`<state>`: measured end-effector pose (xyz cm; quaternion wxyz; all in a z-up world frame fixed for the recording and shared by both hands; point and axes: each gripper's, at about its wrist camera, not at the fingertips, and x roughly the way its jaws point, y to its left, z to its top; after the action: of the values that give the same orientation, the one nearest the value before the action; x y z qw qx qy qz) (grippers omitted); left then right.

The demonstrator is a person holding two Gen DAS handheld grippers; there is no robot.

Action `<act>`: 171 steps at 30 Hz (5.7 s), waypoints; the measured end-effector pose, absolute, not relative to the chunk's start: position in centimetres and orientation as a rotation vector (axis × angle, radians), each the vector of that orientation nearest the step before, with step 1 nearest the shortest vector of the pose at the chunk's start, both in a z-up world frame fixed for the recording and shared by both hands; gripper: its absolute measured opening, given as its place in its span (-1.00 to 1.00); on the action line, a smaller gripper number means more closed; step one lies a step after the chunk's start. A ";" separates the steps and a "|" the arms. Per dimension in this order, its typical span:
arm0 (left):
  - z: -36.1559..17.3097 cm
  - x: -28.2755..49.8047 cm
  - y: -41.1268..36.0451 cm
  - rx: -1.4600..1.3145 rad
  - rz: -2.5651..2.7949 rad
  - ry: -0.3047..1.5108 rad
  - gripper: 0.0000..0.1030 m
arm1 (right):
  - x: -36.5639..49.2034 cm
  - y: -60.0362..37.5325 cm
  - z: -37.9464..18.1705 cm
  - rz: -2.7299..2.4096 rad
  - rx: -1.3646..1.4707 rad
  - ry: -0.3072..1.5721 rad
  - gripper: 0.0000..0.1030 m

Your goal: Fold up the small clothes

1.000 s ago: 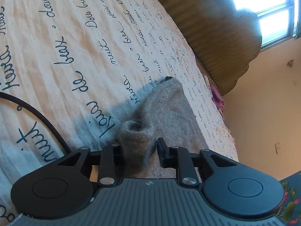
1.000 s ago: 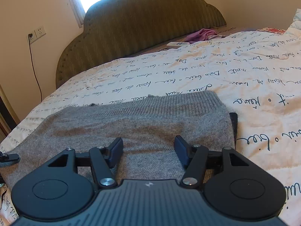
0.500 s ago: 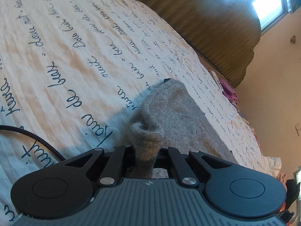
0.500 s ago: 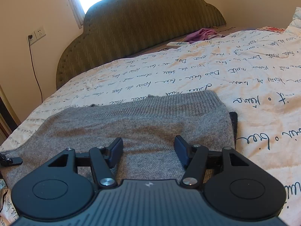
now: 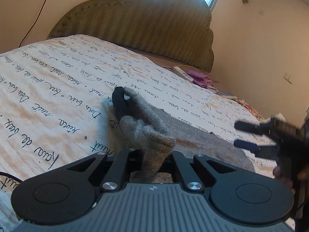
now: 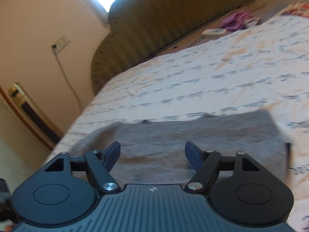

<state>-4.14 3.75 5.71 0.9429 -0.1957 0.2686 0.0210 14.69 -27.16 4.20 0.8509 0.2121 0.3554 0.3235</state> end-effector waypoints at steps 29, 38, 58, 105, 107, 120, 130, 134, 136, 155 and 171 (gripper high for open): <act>1.9 -3.1 -0.9 -0.104 -0.088 0.569 -0.95 | 24.6 -9.2 1.1 0.897 0.147 1.086 -0.83; 3.9 -2.3 -8.5 -0.081 -0.341 0.524 -0.95 | 23.0 -21.5 5.3 0.893 0.108 0.934 -0.83; 0.9 -1.7 -17.6 0.086 -0.536 0.603 -0.62 | 22.0 -37.6 -1.3 0.701 0.388 0.977 -0.60; 1.4 -7.2 -6.0 0.380 -0.466 0.529 0.30 | 6.3 -39.7 -0.1 0.620 0.444 0.953 -0.67; 1.2 -7.1 -6.2 0.386 -0.467 0.537 0.30 | 6.2 -40.0 -0.6 0.613 0.477 0.957 -0.67; 2.6 -6.7 -4.5 0.288 -0.451 0.554 -0.65 | 5.2 -38.5 -1.1 0.693 0.484 0.991 -0.89; 1.7 -7.8 -2.7 0.352 -0.544 0.605 -0.60 | 4.4 -40.0 -2.4 0.664 0.565 1.001 -0.85; 4.2 -8.1 -1.0 0.276 -0.674 0.599 -0.13 | 4.1 -41.4 0.2 0.661 0.547 0.912 -0.78; 5.7 -7.5 -1.7 0.215 -0.676 0.546 -0.04 | 5.2 -42.1 1.7 0.648 0.577 0.826 -0.78; 0.5 0.6 -10.2 0.279 -0.600 0.608 0.53 | 17.8 -35.9 -2.0 0.431 0.401 0.855 -0.74; 0.4 0.8 -10.7 0.217 -0.660 0.690 0.60 | 22.4 -19.6 1.3 0.683 0.057 0.997 -0.47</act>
<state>0.76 -10.66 0.43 0.8826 0.1045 0.3313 -0.3168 22.40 -19.63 1.28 0.8225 0.0270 0.4685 0.3213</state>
